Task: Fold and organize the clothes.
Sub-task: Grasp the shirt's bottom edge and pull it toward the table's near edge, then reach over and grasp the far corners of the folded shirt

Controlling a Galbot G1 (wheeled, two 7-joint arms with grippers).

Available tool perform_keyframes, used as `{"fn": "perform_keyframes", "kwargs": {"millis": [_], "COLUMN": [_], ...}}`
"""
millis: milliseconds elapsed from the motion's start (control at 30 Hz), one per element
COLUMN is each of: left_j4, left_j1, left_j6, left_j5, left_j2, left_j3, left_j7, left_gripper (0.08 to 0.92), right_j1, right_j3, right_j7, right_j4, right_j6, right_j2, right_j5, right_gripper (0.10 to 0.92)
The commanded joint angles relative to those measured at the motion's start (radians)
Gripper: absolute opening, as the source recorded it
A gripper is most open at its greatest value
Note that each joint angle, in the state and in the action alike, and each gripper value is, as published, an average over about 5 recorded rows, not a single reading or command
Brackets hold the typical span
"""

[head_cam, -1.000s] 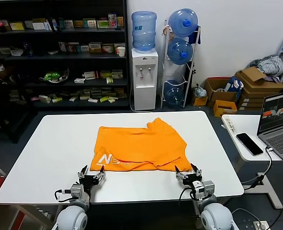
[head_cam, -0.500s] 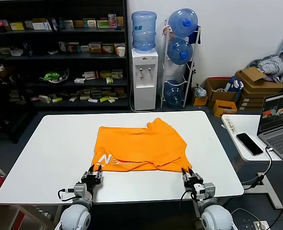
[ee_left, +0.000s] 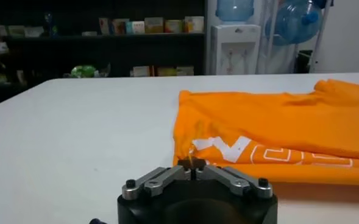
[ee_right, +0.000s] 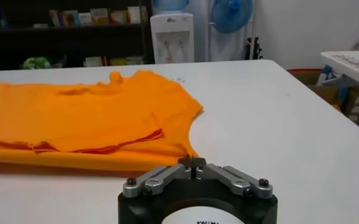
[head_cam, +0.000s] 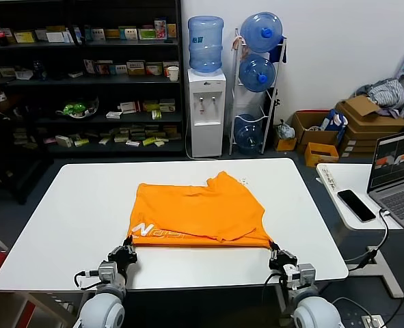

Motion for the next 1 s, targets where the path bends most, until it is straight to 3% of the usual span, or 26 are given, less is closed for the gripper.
{"fn": "perform_keyframes", "kwargs": {"millis": [33,167,333,533,667,767,867,1000], "left_j4": [-0.308,-0.339,-0.336,-0.345,-0.299,-0.172,0.045,0.342], "left_j1": [0.302,0.394,0.419,0.326,0.125,-0.079,-0.303,-0.498], "left_j6": [0.076,0.071,0.068,0.062,0.02,0.01,0.007,0.0], "left_j5": [-0.047,-0.018,-0.004,-0.059,-0.115,-0.172,-0.198,-0.197], "left_j2": [0.063,0.048,0.04,0.094,0.169,0.201,0.174,0.101], "left_j3": [-0.018,-0.023,-0.023,-0.069,-0.098,-0.063,0.006,0.088], "left_j7": [-0.072,-0.071,-0.054,-0.036,-0.007,0.018,0.065,0.148], "left_gripper": [0.102,0.102,0.104,0.198,0.302,0.397,0.484,0.597], "right_j1": [-0.234,-0.319,-0.345,-0.227,0.039,0.313,0.587,0.807], "right_j3": [0.024,0.04,0.055,0.077,0.037,-0.052,-0.154,-0.23], "right_j7": [0.035,0.039,0.02,-0.032,-0.059,-0.028,-0.014,-0.053], "right_j4": [0.212,0.26,0.26,0.299,0.243,0.086,-0.177,-0.531], "right_j6": [-0.028,-0.029,-0.028,-0.002,-0.005,-0.034,-0.048,-0.038], "right_j2": [-0.083,-0.08,-0.07,-0.103,-0.114,-0.076,0.028,0.167], "right_j5": [0.029,-0.013,-0.078,-0.067,-0.001,0.082,0.115,0.064], "right_gripper": [0.125,0.125,0.132,0.271,0.384,0.47,0.557,0.678]}}
